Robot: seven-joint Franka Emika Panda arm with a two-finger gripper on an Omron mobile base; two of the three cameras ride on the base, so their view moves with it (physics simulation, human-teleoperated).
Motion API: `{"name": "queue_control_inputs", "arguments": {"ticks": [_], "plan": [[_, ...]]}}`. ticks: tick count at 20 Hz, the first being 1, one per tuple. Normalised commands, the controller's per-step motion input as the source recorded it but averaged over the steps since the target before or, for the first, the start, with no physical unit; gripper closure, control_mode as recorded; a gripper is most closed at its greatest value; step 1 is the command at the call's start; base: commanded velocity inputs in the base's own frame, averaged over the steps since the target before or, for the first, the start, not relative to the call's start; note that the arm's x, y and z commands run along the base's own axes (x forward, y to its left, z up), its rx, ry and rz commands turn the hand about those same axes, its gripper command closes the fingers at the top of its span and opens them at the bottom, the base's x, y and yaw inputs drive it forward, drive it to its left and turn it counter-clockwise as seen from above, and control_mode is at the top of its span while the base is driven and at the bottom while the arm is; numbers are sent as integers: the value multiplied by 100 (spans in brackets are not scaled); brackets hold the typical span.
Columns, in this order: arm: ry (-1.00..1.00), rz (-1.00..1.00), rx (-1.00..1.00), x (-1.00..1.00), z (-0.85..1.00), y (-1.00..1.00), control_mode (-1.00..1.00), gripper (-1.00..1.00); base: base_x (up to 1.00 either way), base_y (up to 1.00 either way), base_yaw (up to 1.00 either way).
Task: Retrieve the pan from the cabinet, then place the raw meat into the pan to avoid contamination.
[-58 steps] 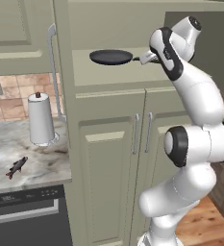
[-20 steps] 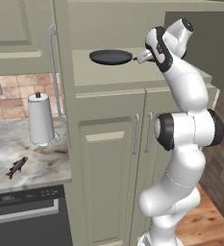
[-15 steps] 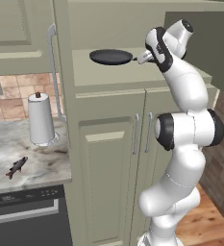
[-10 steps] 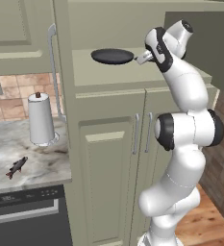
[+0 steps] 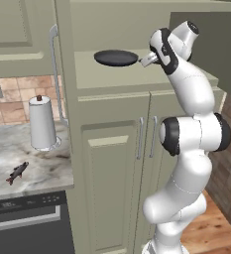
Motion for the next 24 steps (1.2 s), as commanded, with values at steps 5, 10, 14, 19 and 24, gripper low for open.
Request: {"name": "queue_control_inputs", "arguments": {"ticks": [5,10,14,19,24], "plan": [[0,0,0,-1,0,0,-100,100,0,0,0],[0,0,0,-18,0,0,-100,100,0,0,0],[0,0,0,-32,0,0,-100,100,0,0,0],[0,0,0,-37,0,0,-100,100,0,0,0],[0,0,0,-37,0,0,-100,100,0,0,0]]}}
